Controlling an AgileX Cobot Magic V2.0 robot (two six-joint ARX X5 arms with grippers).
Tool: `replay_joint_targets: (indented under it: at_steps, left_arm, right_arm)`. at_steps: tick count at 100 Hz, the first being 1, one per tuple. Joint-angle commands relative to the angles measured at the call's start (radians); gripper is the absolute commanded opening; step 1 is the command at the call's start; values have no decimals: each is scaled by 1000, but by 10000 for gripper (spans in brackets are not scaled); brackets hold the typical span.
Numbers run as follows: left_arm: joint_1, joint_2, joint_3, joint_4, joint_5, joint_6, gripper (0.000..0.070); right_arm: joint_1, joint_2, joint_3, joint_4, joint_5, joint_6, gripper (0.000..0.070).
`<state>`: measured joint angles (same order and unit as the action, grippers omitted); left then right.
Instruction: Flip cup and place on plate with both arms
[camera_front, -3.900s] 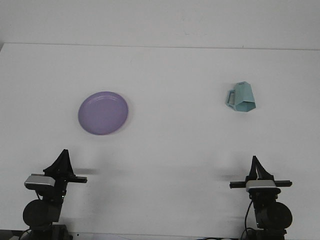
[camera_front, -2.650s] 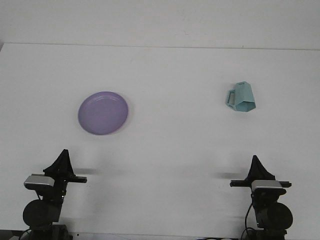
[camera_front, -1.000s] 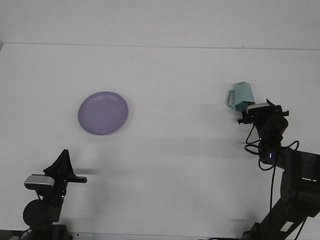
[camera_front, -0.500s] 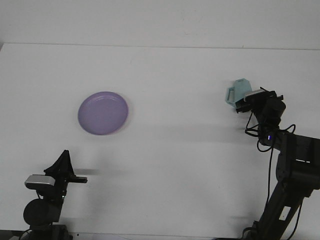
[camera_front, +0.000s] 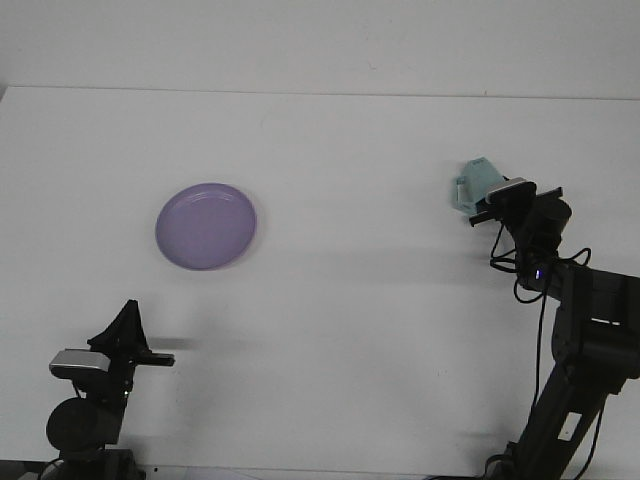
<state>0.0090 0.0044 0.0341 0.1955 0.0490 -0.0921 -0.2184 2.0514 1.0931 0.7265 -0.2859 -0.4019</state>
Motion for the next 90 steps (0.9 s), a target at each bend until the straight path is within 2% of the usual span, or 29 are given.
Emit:
replay_joint_targets:
  at_steps: [1, 24, 37, 51, 73, 90]
  left_arm:
    - [-1, -1, -20, 16, 3, 0, 12]
    - [-1, -1, -15, 16, 3, 0, 12]
    - [-1, -1, -10, 18, 3, 0, 12]
    - [-1, -1, -5, 23, 3, -5, 12]
    - [-1, -1, 4, 31, 3, -6, 12]
    - [-1, -1, 4, 37, 3, -6, 12]
  right_arm:
    - [-5, -31, 19, -8, -5, 68, 10]
    - [5, -233, 19, -300, 10, 205, 7]
    - [10, -380, 19, -494, 27, 337, 7]
    - [39, -547, 19, -774, 24, 438, 7]
    - [171, -764, 20, -1210, 24, 449, 7]
    - [322, -819, 40, -1460, 27, 448, 6]
